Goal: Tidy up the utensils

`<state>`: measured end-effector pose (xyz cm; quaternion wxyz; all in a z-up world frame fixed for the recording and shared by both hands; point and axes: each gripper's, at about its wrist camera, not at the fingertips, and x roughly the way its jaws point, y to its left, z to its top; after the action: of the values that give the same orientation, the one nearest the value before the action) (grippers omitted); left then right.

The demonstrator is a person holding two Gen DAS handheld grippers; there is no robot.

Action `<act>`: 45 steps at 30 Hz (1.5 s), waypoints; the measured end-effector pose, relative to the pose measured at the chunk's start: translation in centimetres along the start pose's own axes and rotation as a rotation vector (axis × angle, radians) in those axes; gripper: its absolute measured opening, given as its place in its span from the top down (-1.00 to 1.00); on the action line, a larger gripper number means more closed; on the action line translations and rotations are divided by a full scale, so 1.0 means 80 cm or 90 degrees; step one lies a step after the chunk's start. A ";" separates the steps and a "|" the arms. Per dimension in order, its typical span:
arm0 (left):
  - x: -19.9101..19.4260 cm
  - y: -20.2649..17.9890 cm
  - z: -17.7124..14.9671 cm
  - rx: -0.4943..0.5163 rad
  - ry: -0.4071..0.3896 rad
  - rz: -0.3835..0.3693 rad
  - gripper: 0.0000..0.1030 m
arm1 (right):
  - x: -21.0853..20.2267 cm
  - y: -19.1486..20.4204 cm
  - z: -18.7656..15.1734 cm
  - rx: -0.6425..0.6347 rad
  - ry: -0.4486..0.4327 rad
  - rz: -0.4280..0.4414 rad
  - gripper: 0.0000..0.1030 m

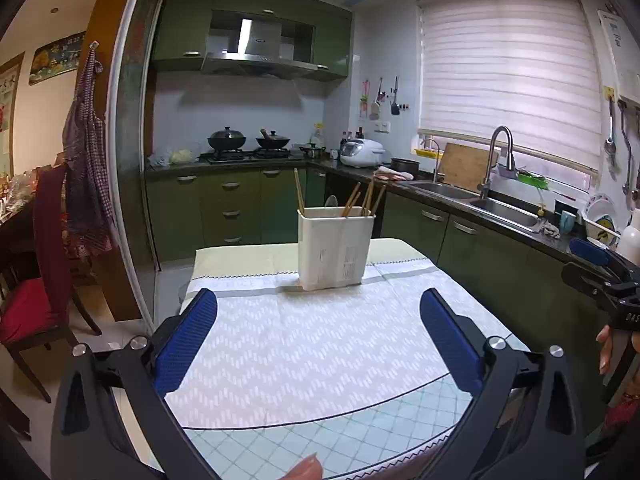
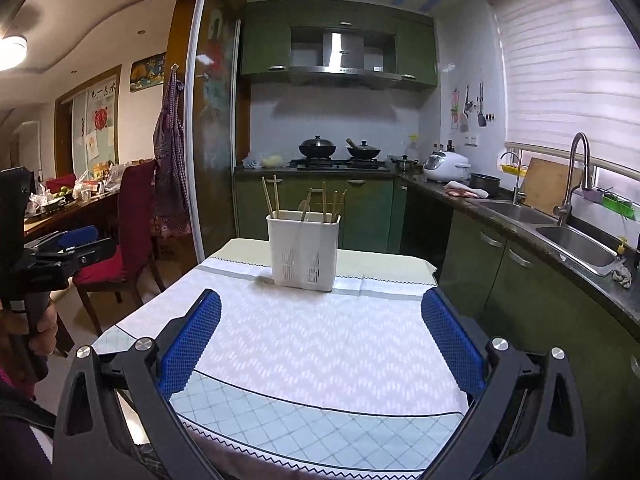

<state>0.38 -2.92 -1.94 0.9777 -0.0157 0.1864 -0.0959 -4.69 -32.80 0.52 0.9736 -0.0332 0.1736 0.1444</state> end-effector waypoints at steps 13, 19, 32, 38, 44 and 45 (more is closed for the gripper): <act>0.008 -0.017 -0.005 0.023 0.014 -0.020 -0.88 | 0.009 0.000 0.005 -0.005 0.005 -0.003 -0.92; 0.009 -0.021 -0.006 0.027 0.016 -0.025 -0.88 | 0.008 0.001 0.004 -0.007 0.005 -0.003 -0.92; 0.010 -0.023 -0.008 0.035 0.019 -0.017 -0.88 | 0.012 0.000 0.002 -0.005 0.008 0.001 -0.92; 0.010 -0.021 -0.008 0.036 0.015 -0.011 -0.88 | 0.016 -0.001 -0.001 -0.005 0.009 0.002 -0.92; 0.009 -0.015 -0.007 0.030 0.014 -0.009 -0.88 | 0.021 -0.001 -0.003 -0.004 0.010 0.003 -0.92; 0.009 -0.014 -0.007 0.029 0.014 -0.007 -0.88 | 0.020 -0.001 -0.003 -0.004 0.010 0.002 -0.92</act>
<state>0.61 -4.19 -2.65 0.9752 0.0068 0.1945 -0.1056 -3.31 -32.50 -0.22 0.9719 -0.0370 0.1810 0.1461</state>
